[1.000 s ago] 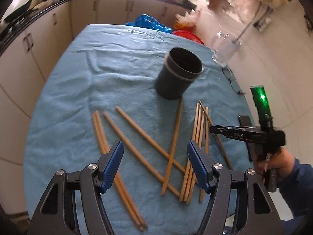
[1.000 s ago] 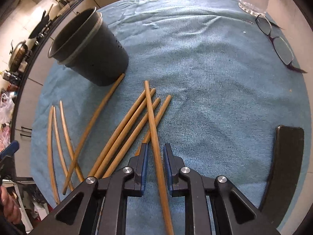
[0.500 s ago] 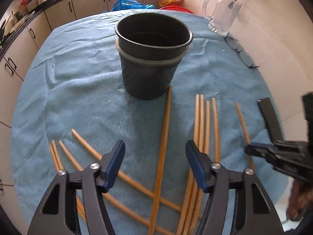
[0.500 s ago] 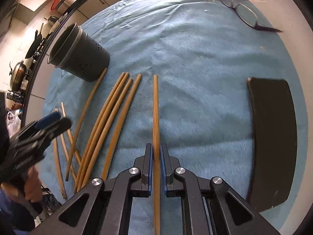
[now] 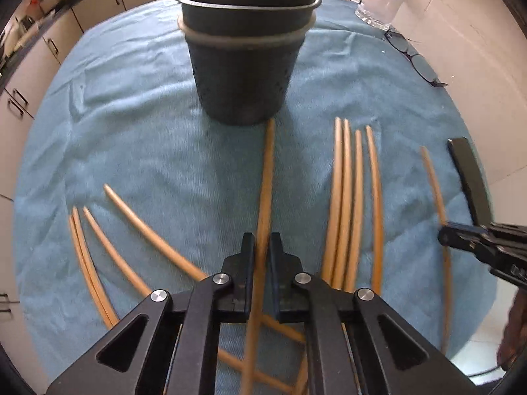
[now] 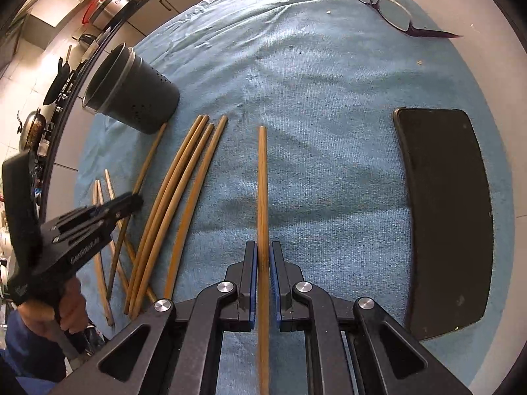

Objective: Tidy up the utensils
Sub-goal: 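Lift the chopstick upright with the right tool toward the black holder, then lower the chopstick into the black holder and open the right tool, then withdraw the right tool from the holder back over the chopsticks, then close the right tool on another chopstick while the left tool grasps one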

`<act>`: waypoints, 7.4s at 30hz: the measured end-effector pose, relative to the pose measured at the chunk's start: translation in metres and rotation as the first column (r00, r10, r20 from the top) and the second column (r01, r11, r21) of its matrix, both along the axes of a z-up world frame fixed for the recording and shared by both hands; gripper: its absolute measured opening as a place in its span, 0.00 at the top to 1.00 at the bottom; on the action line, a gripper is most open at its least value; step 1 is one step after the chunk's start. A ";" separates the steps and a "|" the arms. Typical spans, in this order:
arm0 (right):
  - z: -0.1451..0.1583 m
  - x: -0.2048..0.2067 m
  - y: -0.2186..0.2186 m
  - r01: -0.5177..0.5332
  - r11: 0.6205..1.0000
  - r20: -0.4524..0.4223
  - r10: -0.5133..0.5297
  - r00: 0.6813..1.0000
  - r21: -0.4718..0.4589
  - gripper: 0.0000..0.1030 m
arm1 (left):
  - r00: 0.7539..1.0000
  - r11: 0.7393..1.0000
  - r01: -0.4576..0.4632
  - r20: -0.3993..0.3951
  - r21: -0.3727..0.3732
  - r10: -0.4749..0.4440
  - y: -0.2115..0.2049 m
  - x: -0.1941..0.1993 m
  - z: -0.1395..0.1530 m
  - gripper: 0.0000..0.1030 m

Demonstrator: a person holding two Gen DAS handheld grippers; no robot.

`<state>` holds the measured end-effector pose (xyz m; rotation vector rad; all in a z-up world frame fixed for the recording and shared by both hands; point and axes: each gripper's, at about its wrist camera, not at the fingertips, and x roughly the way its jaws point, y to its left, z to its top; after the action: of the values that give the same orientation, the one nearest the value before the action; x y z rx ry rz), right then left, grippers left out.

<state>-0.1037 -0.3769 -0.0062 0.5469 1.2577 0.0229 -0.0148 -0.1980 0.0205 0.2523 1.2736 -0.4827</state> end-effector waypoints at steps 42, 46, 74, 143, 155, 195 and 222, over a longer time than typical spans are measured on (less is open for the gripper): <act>0.122 -0.048 0.023 0.039 0.989 0.382 0.017 0.924 -0.140 0.93 | 0.962 0.973 -0.093 0.234 -0.212 0.143 0.055 -0.047 0.133 0.94; 0.127 -0.055 0.024 0.033 0.991 0.406 0.024 0.914 -0.133 0.93 | 0.957 0.969 -0.103 0.244 -0.225 0.159 0.063 -0.052 0.140 0.94; 0.169 -0.075 0.005 0.095 0.994 0.501 -0.053 0.864 -0.059 0.93 | 0.934 0.961 -0.104 0.307 -0.257 0.183 0.076 -0.055 0.182 0.94; 0.182 0.122 0.002 0.121 0.991 0.435 -0.135 0.890 0.060 0.61 | 0.929 0.914 -0.188 0.237 -0.359 0.284 0.062 0.099 0.206 0.63; 0.142 0.044 -0.005 0.108 0.988 0.358 -0.141 0.923 0.112 0.43 | 0.912 0.905 -0.242 0.236 -0.350 0.335 0.113 0.031 0.194 0.60; -0.001 0.027 0.015 0.185 0.974 -0.022 -0.184 0.983 0.133 0.64 | 0.851 0.826 -0.523 -0.066 -0.211 0.522 0.189 -0.090 0.053 0.60; -0.007 0.018 0.008 0.116 0.986 -0.056 -0.123 0.991 -0.118 0.93 | 0.894 0.892 -0.441 -0.131 -0.101 0.428 0.166 0.018 0.016 0.64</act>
<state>-0.0854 -0.3691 -0.0135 0.5263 1.2768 -0.1670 0.0035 -0.0320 0.0369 -0.1718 1.3485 -0.1900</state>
